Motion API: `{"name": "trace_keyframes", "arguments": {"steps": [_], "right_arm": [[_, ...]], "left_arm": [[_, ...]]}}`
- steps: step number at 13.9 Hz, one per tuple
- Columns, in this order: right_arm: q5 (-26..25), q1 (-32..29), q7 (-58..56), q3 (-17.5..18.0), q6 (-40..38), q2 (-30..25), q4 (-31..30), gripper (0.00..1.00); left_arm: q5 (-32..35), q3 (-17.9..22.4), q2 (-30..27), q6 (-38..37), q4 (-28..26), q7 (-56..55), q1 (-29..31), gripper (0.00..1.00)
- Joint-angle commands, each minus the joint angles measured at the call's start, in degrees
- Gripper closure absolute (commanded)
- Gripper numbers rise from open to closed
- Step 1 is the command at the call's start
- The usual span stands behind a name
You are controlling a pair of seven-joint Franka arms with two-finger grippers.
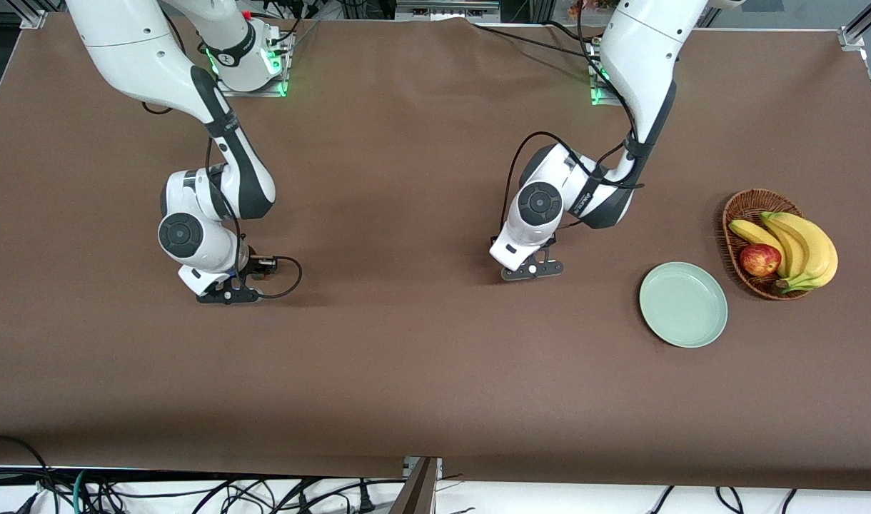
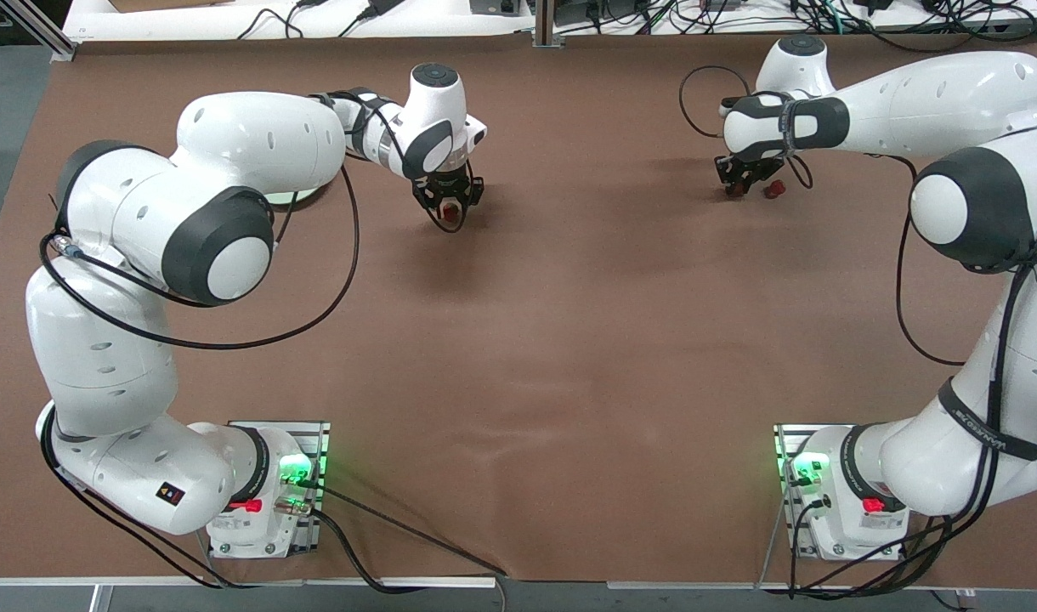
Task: Collect all strawberries into plate
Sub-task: 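Grasp a second strawberry with the right gripper while the left gripper grasps another, then drop the strawberry on the plate with the left gripper while the right gripper sets another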
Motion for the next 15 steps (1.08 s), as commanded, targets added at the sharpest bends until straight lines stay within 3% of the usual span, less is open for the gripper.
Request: {"name": "trace_keyframes", "arguments": {"steps": [1, 4, 6, 10, 15], "right_arm": [[1.4, 0.1, -0.5, 0.6, 0.3, -1.2, 0.9, 0.78], [2.0, 0.4, 1.5, 2.5, -0.3, 1.6, 7.4, 0.78], [2.6, 0.9, 7.6, 5.0, -0.3, 5.3, 13.6, 0.78], [2.5, 5.8, 19.8, 6.4, -0.2, 12.9, 24.1, 0.78], [2.4, 15.3, 35.9, 6.4, 0.2, 21.7, 39.1, 0.78]], "left_arm": [[1.2, 0.2, 0.7, 4.0, -1.1, -0.2, 0.0, 0.59], [1.2, 0.3, 0.2, 3.2, -1.2, 0.0, 0.2, 0.93], [1.4, 0.8, -0.9, 0.0, -0.5, 0.1, 0.6, 0.99], [4.8, 1.7, -5.1, -11.9, 2.4, 18.1, 8.5, 0.97], [4.9, 1.7, -5.5, -13.4, 3.1, 52.0, 22.0, 0.87]]}}
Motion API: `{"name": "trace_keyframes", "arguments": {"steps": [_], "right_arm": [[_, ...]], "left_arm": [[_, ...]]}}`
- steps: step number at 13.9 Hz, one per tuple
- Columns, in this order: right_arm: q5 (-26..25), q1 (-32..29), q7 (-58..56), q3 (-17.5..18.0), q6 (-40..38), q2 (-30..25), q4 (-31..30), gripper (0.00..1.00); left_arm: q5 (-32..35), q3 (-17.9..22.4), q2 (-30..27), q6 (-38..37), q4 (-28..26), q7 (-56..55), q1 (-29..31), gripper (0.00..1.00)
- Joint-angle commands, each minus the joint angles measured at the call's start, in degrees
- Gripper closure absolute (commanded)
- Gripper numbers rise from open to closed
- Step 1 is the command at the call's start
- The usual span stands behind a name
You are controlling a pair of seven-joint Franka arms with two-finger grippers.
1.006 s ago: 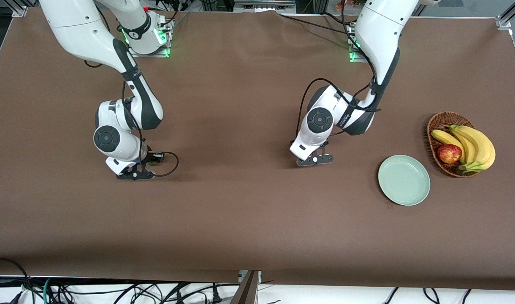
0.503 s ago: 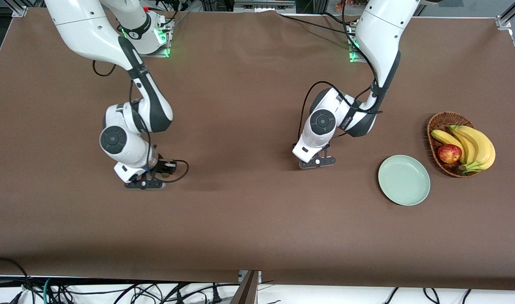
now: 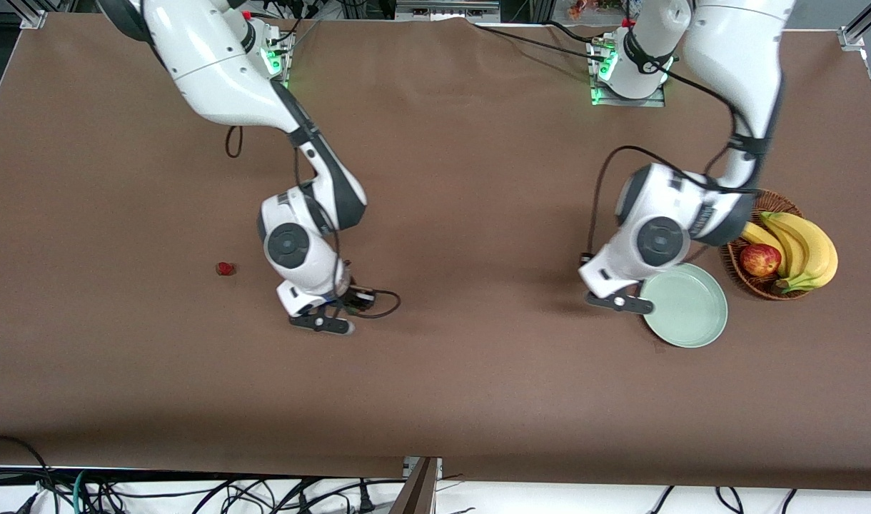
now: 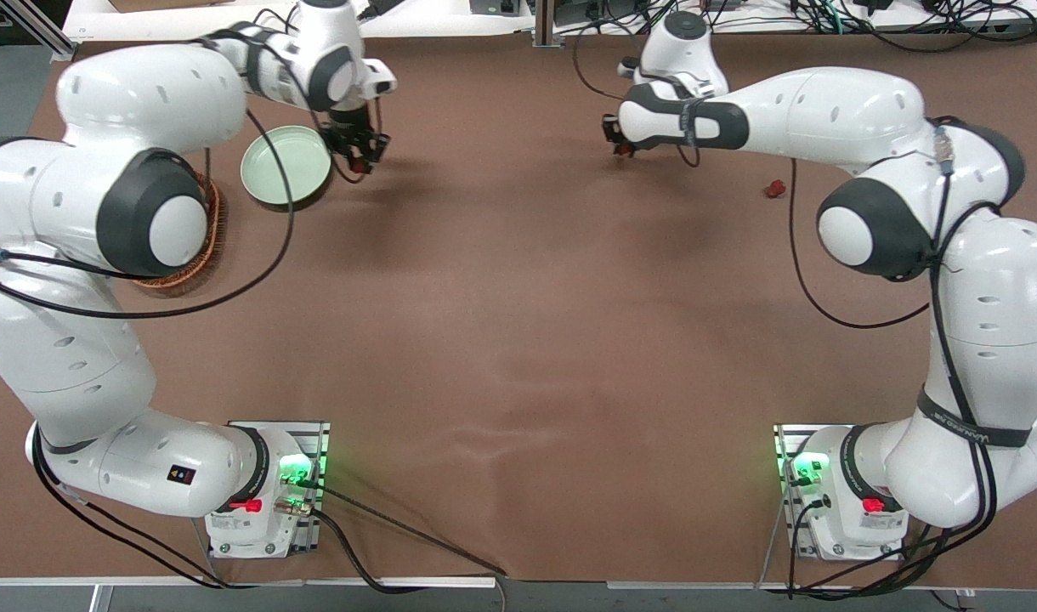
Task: Collect all strawberries into plate
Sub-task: 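Drop the strawberry on the plate with the left gripper while the right gripper sets another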
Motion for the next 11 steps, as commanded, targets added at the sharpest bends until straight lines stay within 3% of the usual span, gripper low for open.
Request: {"name": "trace_keyframes", "arguments": {"steps": [1, 4, 6, 7, 9, 11], "right_arm": [[0.6, 6.0, 9.3, -0.4, -0.4, 7.1, 12.2, 0.77], [0.6, 12.3, 14.7, -0.4, -0.2, 12.9, 22.7, 0.77], [0.6, 15.8, 14.9, -0.4, 3.7, 14.3, 24.2, 0.77], [0.6, 17.5, 15.0, -0.4, 5.7, 15.0, 24.2, 0.76], [0.6, 20.0, 15.4, -0.2, 8.8, 16.4, 24.3, 0.76], [0.6, 21.7, 17.4, -0.1, 11.7, 17.6, 24.3, 0.70]], "left_arm": [[0.7, -1.0, 0.8, -0.2, 0.0, 16.3, 7.0, 0.87], [0.8, -0.9, 3.1, 4.5, -0.1, 27.6, 12.0, 0.85], [0.8, -1.0, 4.4, 7.7, 0.0, 35.5, 15.8, 0.82], [0.7, -1.0, 5.1, 9.0, 0.5, 38.8, 16.3, 0.71], [0.7, -1.0, 5.4, 9.1, 1.3, 40.0, 16.4, 0.00], [0.6, -1.6, 4.7, 8.0, 1.2, 39.9, 16.0, 0.00]]}}
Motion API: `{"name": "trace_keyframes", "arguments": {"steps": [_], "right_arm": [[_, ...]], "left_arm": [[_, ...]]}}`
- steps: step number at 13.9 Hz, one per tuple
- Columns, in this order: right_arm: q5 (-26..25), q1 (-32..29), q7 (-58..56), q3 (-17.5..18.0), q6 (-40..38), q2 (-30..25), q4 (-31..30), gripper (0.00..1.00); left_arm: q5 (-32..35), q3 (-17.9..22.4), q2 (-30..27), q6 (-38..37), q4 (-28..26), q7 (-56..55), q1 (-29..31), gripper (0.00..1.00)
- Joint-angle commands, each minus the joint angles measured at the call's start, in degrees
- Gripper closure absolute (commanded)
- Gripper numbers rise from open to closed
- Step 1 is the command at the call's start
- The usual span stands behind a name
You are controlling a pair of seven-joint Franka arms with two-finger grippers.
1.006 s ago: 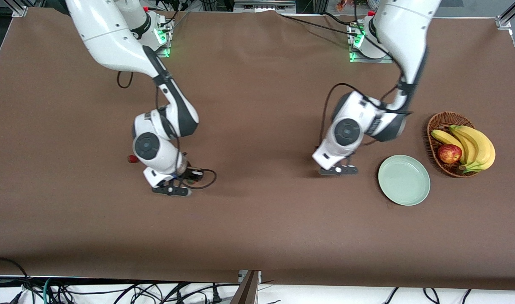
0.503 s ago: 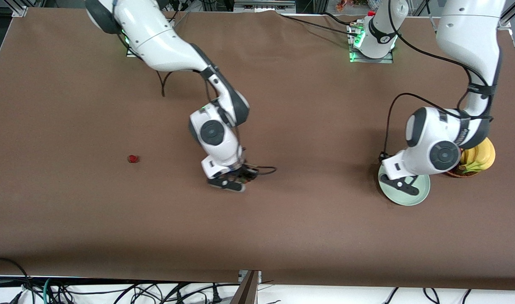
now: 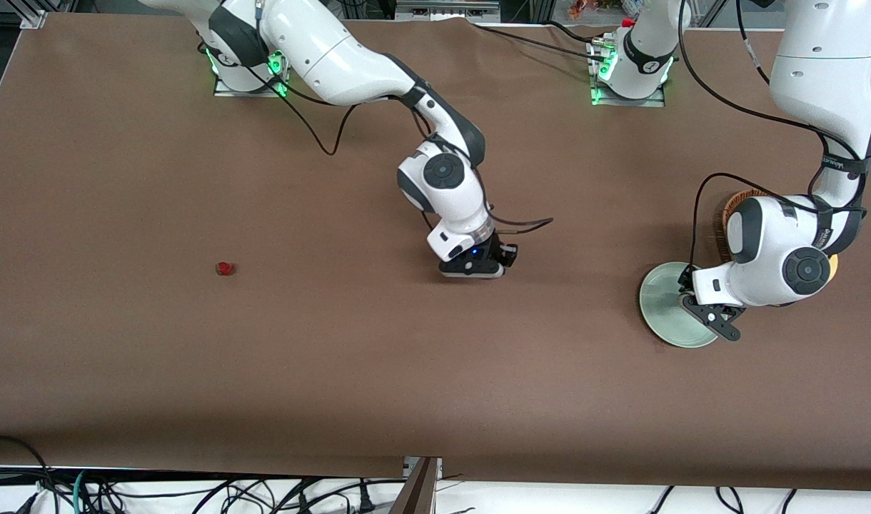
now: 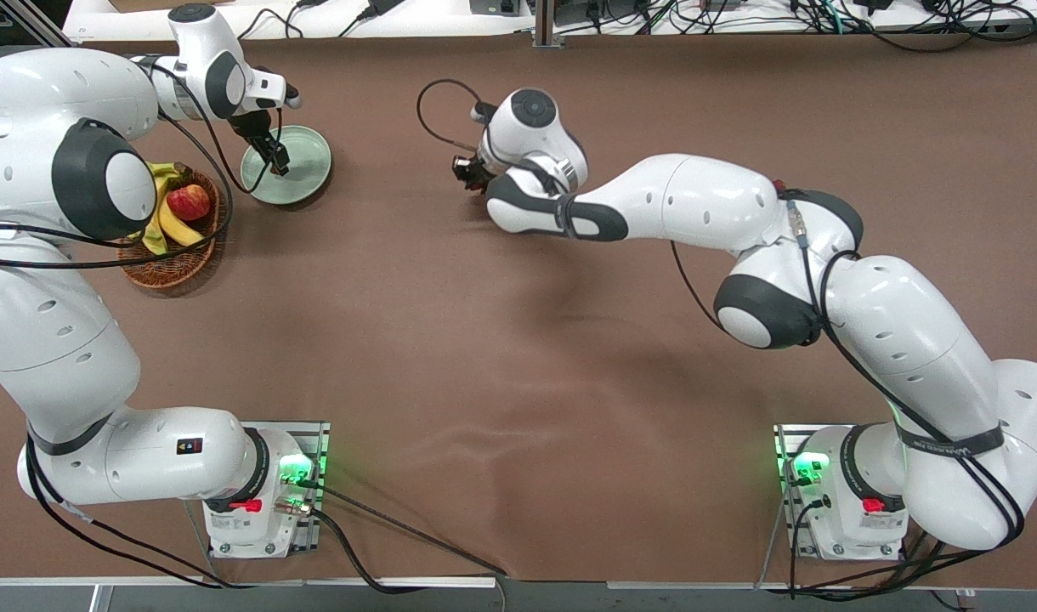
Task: Collect all strawberries into plate
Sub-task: 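Drop the strawberry on the plate with the left gripper while the right gripper sets another, then grasp the middle strawberry with the left gripper while the right gripper grasps the last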
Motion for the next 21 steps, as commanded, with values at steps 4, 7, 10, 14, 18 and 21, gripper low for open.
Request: {"name": "trace_keyframes", "arguments": {"steps": [4, 7, 10, 14, 18, 21], "right_arm": [[0.5, 1.4, 1.1, -0.8, 0.3, 2.1, 3.0, 0.00], [0.5, -3.4, -3.0, -0.3, -9.7, -2.6, 3.4, 0.00], [1.6, -10.8, -13.3, -0.2, -18.8, -7.0, 3.2, 0.00], [2.4, -19.5, -27.9, -0.3, -30.8, -9.6, 3.0, 0.00], [1.3, -27.8, -39.6, -1.5, -44.7, -11.3, 2.3, 0.00], [1.2, -29.7, -49.9, -7.9, -46.8, -13.5, -3.0, 0.00]], "left_arm": [[-0.3, -4.8, -3.7, -6.0, 1.1, -6.2, -0.5, 0.00], [-0.3, -9.9, -4.4, -8.2, 1.1, -17.4, -0.4, 0.00], [-0.3, -15.3, -3.6, -7.6, 0.6, -34.1, -1.3, 0.00], [-0.3, -16.8, -1.5, -2.9, 0.0, -55.7, -7.3, 0.00], [0.3, -16.8, 1.3, 4.7, -0.2, -78.3, -15.4, 0.00], [0.8, -16.2, 2.9, 9.7, -1.8, -83.2, -18.5, 0.00]]}}
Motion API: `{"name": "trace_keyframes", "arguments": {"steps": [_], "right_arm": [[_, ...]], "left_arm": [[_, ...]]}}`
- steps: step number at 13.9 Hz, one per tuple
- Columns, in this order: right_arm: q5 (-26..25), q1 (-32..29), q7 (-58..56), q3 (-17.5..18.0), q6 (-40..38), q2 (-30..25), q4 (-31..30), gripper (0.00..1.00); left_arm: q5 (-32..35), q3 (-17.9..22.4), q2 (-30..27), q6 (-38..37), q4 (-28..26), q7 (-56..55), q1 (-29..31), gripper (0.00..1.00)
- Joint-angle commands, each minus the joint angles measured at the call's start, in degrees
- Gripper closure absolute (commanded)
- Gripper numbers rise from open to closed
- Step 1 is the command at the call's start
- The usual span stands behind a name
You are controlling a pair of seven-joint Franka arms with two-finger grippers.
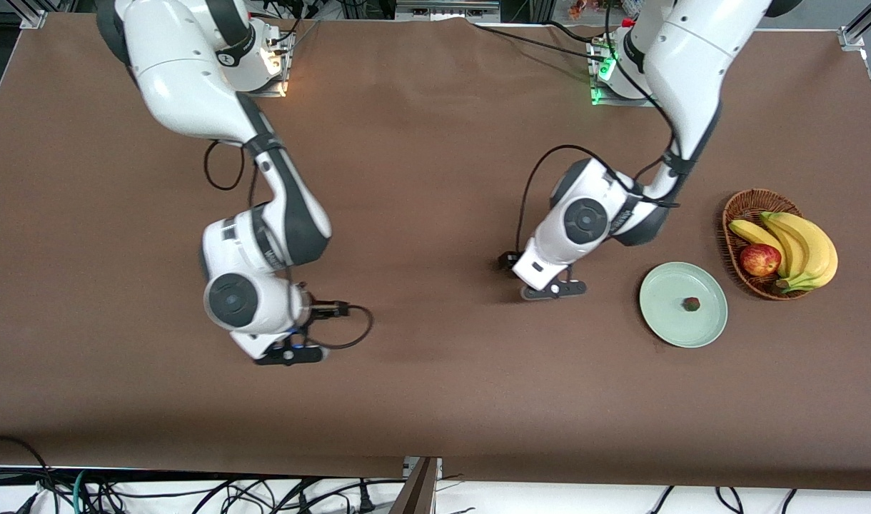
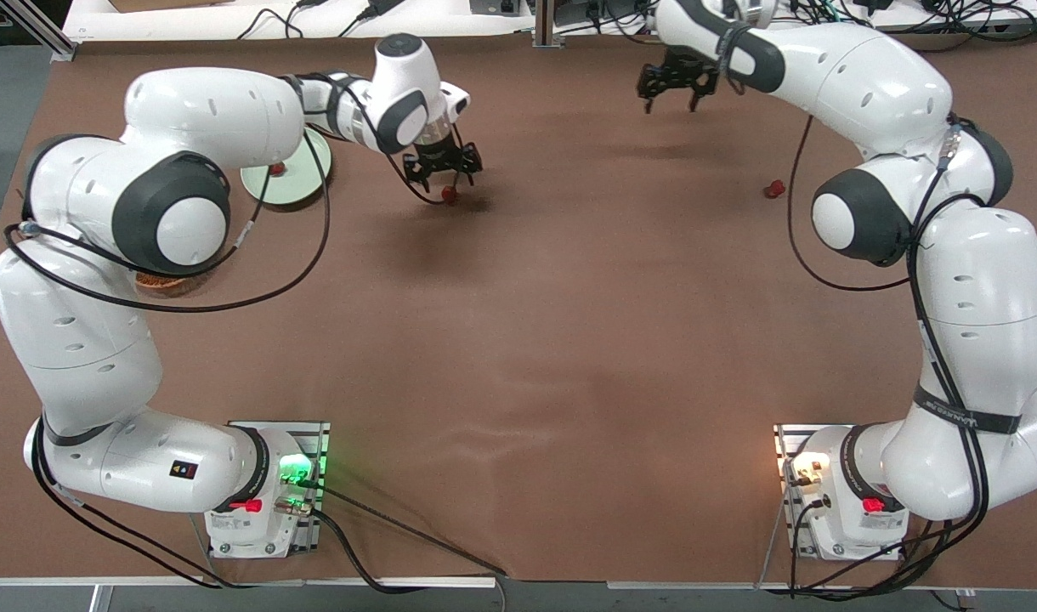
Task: Collect all strawberries into plate
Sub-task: 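Grasp the middle strawberry with the left gripper while the right gripper grasps the last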
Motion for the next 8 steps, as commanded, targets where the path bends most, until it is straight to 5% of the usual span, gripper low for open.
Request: {"name": "trace_keyframes", "arguments": {"steps": [1, 5, 6, 7, 8], "right_arm": [[-0.1, -0.2, -8.9, -5.4, -0.2, -5.2, -9.3, 0.00], [0.5, -0.9, -20.9, -10.9, 8.4, -12.6, -26.2, 0.00], [0.5, -1.2, -21.5, -10.9, 12.7, -15.1, -32.0, 0.00], [0.5, -1.2, -21.6, -10.9, 17.1, -17.3, -37.4, 0.00], [0.5, -1.2, -21.9, -10.9, 21.4, -19.0, -41.9, 0.00]], "left_arm": [[0.9, 0.8, 0.8, 3.9, -1.7, -2.5, -0.9, 0.00], [11.7, 0.9, 1.3, 4.1, -2.3, -2.6, -0.3, 0.02], [12.1, 0.9, 1.4, 4.1, -2.3, -2.6, -0.4, 0.21], [12.1, 0.9, 1.5, 4.1, -2.3, -2.7, -0.3, 0.61], [12.1, 0.9, 1.5, 4.1, -2.3, -2.4, -0.2, 0.80]]}}
